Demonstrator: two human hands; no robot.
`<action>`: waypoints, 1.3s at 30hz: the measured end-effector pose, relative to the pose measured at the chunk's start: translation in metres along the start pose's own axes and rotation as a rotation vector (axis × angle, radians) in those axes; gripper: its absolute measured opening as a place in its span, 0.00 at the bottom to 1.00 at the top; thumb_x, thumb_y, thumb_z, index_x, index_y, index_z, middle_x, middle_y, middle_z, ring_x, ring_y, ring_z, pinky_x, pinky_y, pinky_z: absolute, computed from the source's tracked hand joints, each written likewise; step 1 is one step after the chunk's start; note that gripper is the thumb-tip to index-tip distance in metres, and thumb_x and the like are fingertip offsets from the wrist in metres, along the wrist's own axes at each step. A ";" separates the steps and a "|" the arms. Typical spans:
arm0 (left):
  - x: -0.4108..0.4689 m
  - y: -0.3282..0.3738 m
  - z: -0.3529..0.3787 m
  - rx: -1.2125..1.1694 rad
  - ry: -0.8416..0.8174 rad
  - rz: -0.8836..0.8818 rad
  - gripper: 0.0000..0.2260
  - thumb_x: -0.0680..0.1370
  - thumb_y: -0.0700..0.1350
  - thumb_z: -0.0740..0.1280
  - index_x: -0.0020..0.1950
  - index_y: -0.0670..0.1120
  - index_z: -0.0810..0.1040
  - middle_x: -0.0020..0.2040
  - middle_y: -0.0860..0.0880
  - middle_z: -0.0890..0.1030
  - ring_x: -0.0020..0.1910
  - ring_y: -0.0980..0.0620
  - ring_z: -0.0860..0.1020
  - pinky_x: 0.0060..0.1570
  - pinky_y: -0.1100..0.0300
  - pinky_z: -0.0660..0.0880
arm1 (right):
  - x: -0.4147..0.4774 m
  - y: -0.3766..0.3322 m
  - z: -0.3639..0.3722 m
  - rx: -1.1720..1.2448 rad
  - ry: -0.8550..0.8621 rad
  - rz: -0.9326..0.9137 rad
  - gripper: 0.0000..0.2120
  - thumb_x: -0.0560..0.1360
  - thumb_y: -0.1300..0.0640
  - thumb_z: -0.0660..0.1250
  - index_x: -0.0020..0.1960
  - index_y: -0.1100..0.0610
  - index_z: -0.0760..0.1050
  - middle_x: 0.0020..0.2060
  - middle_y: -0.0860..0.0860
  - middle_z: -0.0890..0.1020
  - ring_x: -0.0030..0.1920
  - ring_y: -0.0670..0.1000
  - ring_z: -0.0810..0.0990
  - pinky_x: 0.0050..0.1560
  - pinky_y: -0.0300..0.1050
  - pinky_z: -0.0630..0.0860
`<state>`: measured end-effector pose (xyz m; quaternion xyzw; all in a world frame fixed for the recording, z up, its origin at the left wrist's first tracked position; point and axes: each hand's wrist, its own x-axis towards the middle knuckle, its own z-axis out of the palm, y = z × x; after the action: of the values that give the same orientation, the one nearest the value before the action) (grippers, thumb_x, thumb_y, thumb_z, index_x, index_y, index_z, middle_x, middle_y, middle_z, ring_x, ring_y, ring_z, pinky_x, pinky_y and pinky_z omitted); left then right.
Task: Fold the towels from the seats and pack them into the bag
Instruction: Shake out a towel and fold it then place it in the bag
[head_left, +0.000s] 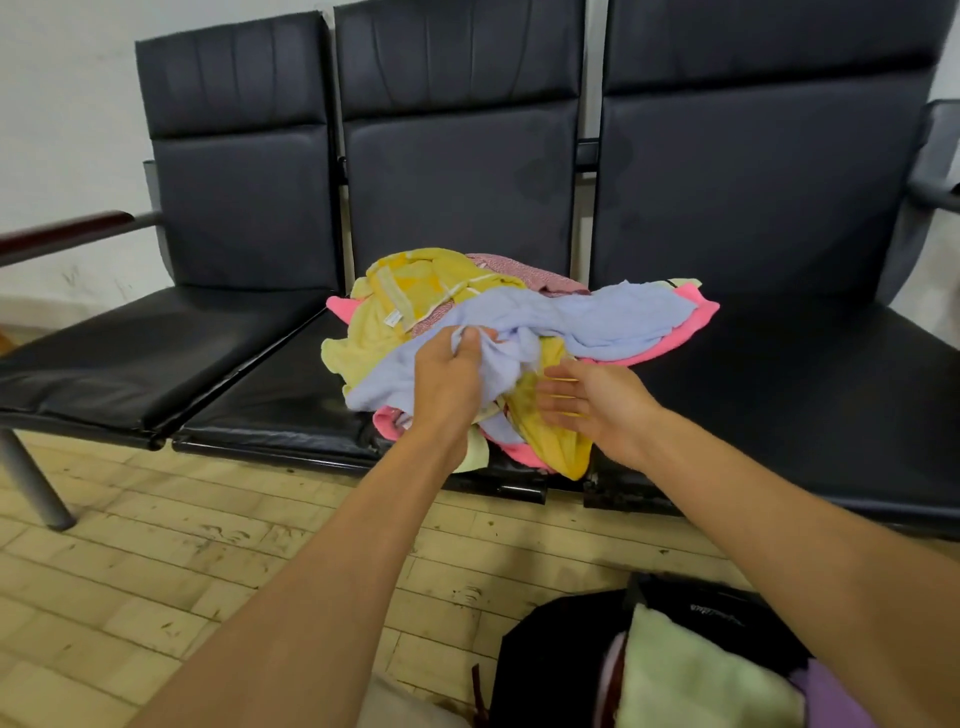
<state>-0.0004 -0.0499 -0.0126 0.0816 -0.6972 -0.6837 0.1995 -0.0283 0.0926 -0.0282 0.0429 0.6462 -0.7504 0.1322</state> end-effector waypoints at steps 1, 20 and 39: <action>-0.001 0.003 0.004 -0.045 -0.041 -0.057 0.12 0.83 0.44 0.58 0.44 0.47 0.78 0.41 0.47 0.80 0.44 0.47 0.78 0.47 0.50 0.75 | -0.001 -0.003 0.004 0.140 -0.020 0.052 0.14 0.82 0.53 0.60 0.59 0.63 0.74 0.51 0.59 0.81 0.48 0.57 0.82 0.50 0.49 0.80; -0.038 0.000 0.069 0.381 -0.554 0.066 0.08 0.80 0.41 0.62 0.49 0.42 0.81 0.49 0.49 0.81 0.48 0.57 0.77 0.47 0.70 0.71 | -0.026 -0.056 -0.095 0.450 0.234 -0.045 0.05 0.74 0.58 0.69 0.47 0.59 0.77 0.40 0.55 0.85 0.45 0.54 0.81 0.58 0.47 0.75; -0.066 -0.052 0.188 0.894 -0.583 0.160 0.13 0.78 0.43 0.60 0.42 0.34 0.73 0.41 0.36 0.76 0.39 0.43 0.74 0.40 0.52 0.68 | -0.115 0.015 -0.282 0.206 0.448 0.193 0.11 0.81 0.64 0.58 0.58 0.65 0.75 0.51 0.59 0.79 0.51 0.56 0.76 0.64 0.50 0.72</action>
<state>-0.0224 0.1462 -0.0722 -0.0878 -0.9507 -0.2974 -0.0048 0.0564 0.3838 -0.0612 0.2828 0.5724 -0.7680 0.0517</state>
